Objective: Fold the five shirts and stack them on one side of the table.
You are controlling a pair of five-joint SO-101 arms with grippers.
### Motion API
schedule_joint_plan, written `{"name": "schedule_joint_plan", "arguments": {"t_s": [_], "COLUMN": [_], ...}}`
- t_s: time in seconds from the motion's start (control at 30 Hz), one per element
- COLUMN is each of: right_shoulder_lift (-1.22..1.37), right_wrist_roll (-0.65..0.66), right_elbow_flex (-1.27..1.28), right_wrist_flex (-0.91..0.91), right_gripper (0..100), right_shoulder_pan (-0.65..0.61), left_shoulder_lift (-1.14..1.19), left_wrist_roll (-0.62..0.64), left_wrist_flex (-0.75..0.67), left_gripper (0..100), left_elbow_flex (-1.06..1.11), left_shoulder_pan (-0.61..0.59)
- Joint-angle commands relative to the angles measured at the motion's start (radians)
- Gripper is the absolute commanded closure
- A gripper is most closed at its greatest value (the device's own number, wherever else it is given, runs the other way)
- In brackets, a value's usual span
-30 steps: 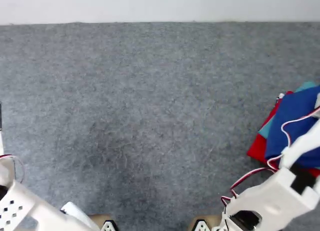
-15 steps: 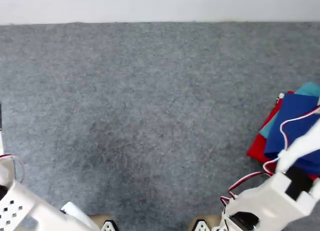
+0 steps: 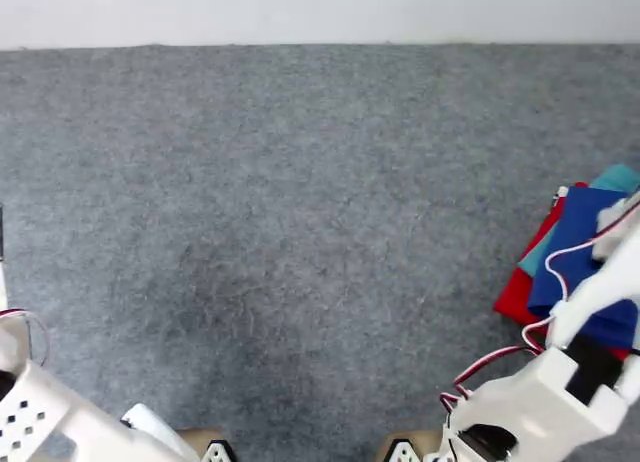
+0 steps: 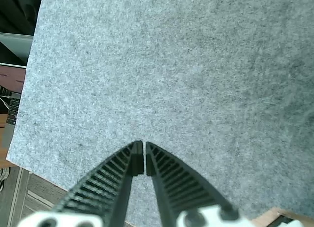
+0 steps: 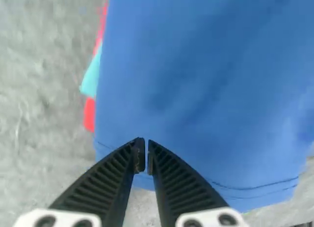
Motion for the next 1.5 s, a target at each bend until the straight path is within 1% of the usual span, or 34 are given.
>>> {"name": "schedule_joint_plan", "arguments": {"t_s": [0.0, 0.1, 0.17, 0.23, 0.33, 0.47, 0.6, 0.67, 0.73, 0.83, 0.93, 1.03, 1.07, 1.13, 1.27, 1.3, 1.37, 1.47], "right_shoulder_lift": [0.016, 0.081, 0.125, 0.130, 0.051, -0.120, -0.306, -0.400, -0.496, -0.636, -0.782, -0.923, -0.970, -1.076, -1.282, -1.323, -1.397, -1.501], "right_wrist_roll": [0.011, 0.011, 0.012, 0.044, 0.068, 0.066, 0.066, 0.066, 0.064, 0.064, 0.063, 0.060, 0.043, -0.055, -0.388, -0.431, -0.445, -0.446], "right_elbow_flex": [0.046, 0.077, 0.080, 0.048, -0.057, -0.074, -0.003, 0.078, 0.178, 0.347, 0.499, 0.626, 0.671, 0.746, 0.905, 0.953, 1.068, 1.227], "right_wrist_flex": [-0.036, -0.082, -0.079, -0.048, 0.047, 0.045, 0.045, 0.045, 0.044, 0.042, 0.041, 0.025, 0.004, -0.054, -0.211, -0.254, -0.318, -0.406], "right_gripper": [99.0, 99.0, 99.0, 99.0, 99.0, 99.0, 99.0, 99.0, 99.0, 99.0, 99.0, 99.0, 99.0, 99.0, 99.1, 99.1, 99.1, 99.1], "right_shoulder_pan": [0.085, 0.128, 0.133, 0.140, 0.133, 0.085, 0.007, -0.047, -0.111, -0.211, -0.295, -0.401, -0.432, -0.475, -0.501, -0.507, -0.541, -0.585], "left_shoulder_lift": [-0.009, -0.009, -0.009, -0.009, -0.011, -0.048, -0.193, -0.278, -0.362, -0.483, -0.603, -0.710, -0.741, -0.802, -0.908, -0.904, -0.891, -0.893], "left_wrist_roll": [-0.003, -0.003, -0.003, -0.003, -0.003, -0.002, -0.002, 0.006, 0.064, 0.193, 0.295, 0.341, 0.347, 0.347, 0.348, 0.359, 0.422, 0.578], "left_wrist_flex": [0.000, 0.035, 0.041, 0.041, 0.043, 0.066, 0.063, 0.052, 0.051, 0.028, -0.028, -0.106, -0.127, -0.169, -0.201, -0.203, -0.204, -0.238], "left_gripper": [98, 98, 98, 98, 98, 98, 98, 98, 98, 97, 94, 93, 93, 93, 93, 93, 93, 93], "left_elbow_flex": [-0.010, -0.008, -0.007, -0.010, -0.010, -0.019, -0.039, -0.027, 0.015, 0.107, 0.196, 0.321, 0.371, 0.461, 0.558, 0.575, 0.602, 0.627], "left_shoulder_pan": [-0.005, 0.002, 0.002, 0.002, 0.000, 0.003, 0.008, 0.048, 0.107, 0.189, 0.196, 0.199, 0.199, 0.199, 0.201, 0.204, 0.232, 0.322]}}
